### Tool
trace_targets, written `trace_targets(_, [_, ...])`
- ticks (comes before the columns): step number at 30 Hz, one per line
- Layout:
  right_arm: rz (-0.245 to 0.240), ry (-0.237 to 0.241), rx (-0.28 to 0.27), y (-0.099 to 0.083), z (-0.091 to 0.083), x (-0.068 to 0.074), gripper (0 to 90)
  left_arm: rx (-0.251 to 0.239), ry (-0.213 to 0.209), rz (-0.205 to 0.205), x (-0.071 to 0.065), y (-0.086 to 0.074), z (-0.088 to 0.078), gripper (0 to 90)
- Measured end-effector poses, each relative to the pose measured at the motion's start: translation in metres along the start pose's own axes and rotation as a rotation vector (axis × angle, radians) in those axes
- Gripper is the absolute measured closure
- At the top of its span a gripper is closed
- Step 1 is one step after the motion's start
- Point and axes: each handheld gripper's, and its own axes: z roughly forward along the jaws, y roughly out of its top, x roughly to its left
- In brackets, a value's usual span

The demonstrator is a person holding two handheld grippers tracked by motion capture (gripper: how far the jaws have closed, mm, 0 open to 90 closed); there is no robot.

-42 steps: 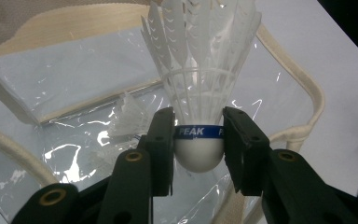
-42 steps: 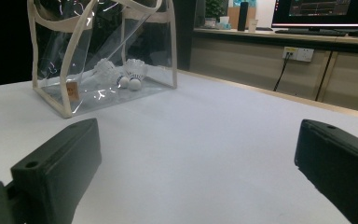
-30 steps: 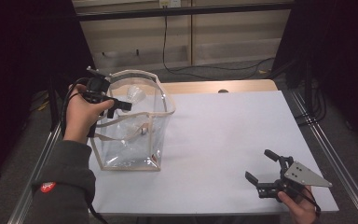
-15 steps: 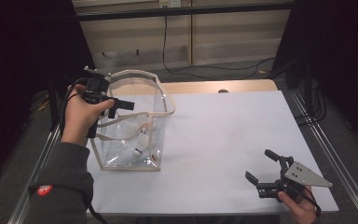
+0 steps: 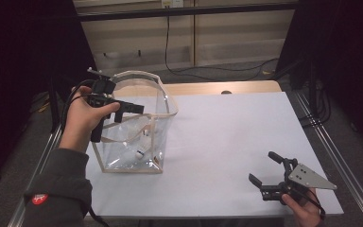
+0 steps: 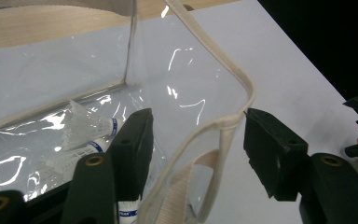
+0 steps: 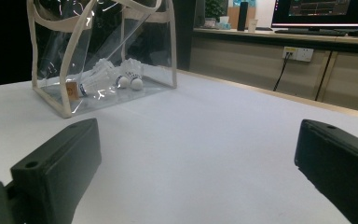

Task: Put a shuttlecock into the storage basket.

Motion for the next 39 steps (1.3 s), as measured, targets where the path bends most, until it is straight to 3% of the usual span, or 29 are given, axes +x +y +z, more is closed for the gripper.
trace_targets(14, [0.0,0.0,-0.001,0.001,0.0,0.001,0.2,-0.001,-0.053,0.028,-0.01,-0.006,0.004,26.9])
trace_targets(21, [0.002,0.002,0.004,0.0,0.001,0.001,0.2,-0.008,-0.086,0.064,-0.018,-0.011,0.004,20.1])
trace_targets(39, [0.002,0.008,0.003,0.0,0.003,0.004,0.2,-0.031,-0.16,0.089,-0.027,-0.03,0.005,15.7])
